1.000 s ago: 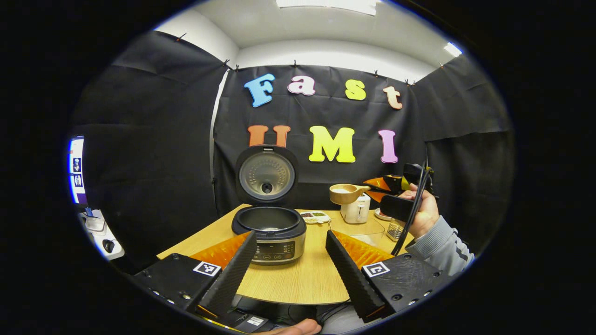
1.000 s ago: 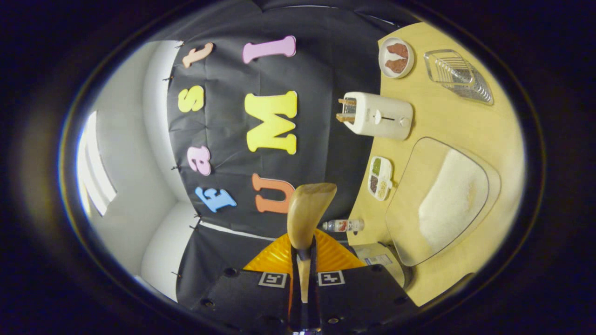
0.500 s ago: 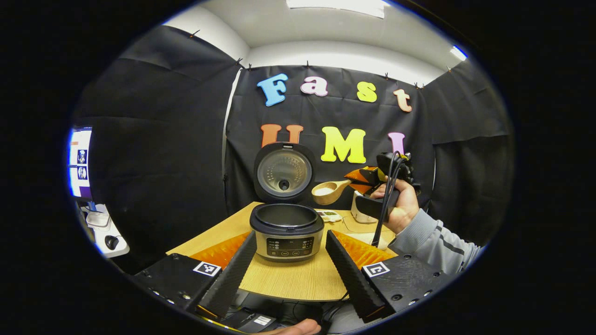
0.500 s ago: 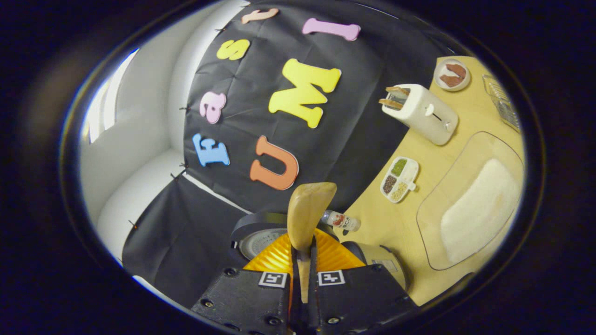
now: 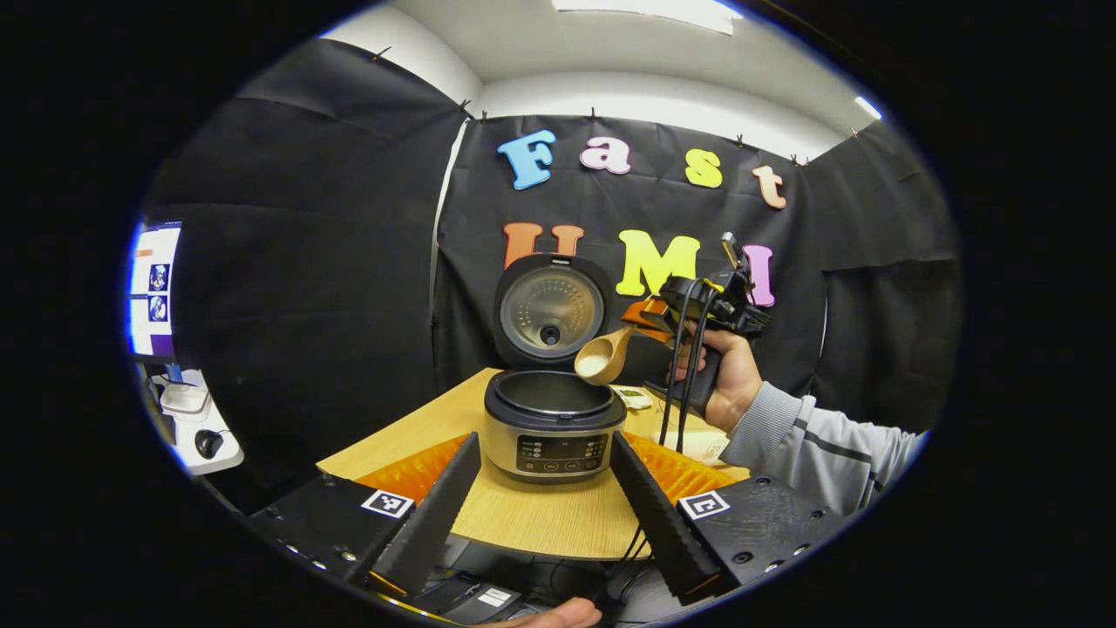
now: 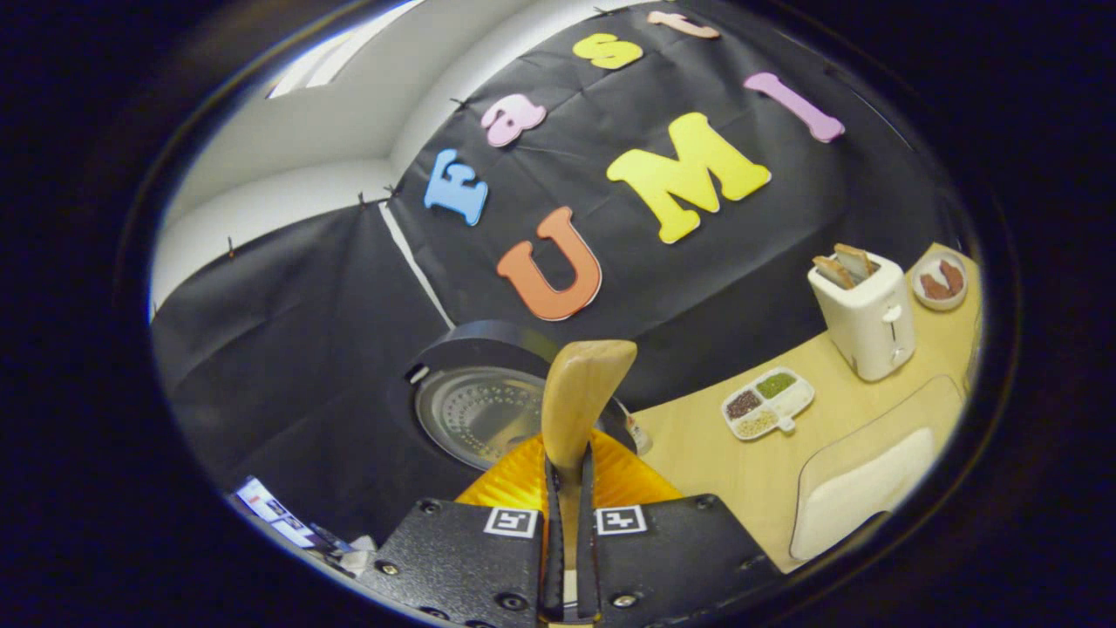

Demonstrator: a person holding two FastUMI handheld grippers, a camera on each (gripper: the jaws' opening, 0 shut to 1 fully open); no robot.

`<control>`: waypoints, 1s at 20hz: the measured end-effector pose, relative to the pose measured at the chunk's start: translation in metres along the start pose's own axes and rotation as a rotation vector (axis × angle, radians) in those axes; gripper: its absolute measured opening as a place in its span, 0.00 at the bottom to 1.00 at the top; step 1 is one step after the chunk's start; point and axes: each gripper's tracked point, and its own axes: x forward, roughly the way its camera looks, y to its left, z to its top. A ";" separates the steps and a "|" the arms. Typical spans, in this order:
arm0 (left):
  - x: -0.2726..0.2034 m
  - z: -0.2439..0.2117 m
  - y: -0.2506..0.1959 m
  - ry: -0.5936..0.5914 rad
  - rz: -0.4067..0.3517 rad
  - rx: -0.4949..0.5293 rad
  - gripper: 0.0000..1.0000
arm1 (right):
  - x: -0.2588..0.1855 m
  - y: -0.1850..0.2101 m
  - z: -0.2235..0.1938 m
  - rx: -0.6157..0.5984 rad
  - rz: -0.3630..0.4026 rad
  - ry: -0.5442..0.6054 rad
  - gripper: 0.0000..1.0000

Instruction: Close the left gripper, press the button to open the rice cooker; take a wooden spoon from the chopstick holder with the right hand, scoop a spoonful of rice and pour it into the rice cooker, then put the wooden spoon back into the chopstick holder.

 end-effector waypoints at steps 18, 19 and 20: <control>0.002 -0.007 0.007 -0.007 0.059 0.057 0.95 | -0.014 0.092 -0.031 -0.901 0.107 -0.036 0.11; 0.002 -0.007 0.007 -0.008 0.063 0.059 0.95 | -0.014 0.095 -0.030 -0.949 0.100 -0.040 0.11; 0.003 -0.008 0.007 -0.010 0.065 0.057 0.95 | -0.014 0.094 -0.031 -0.993 0.082 -0.038 0.11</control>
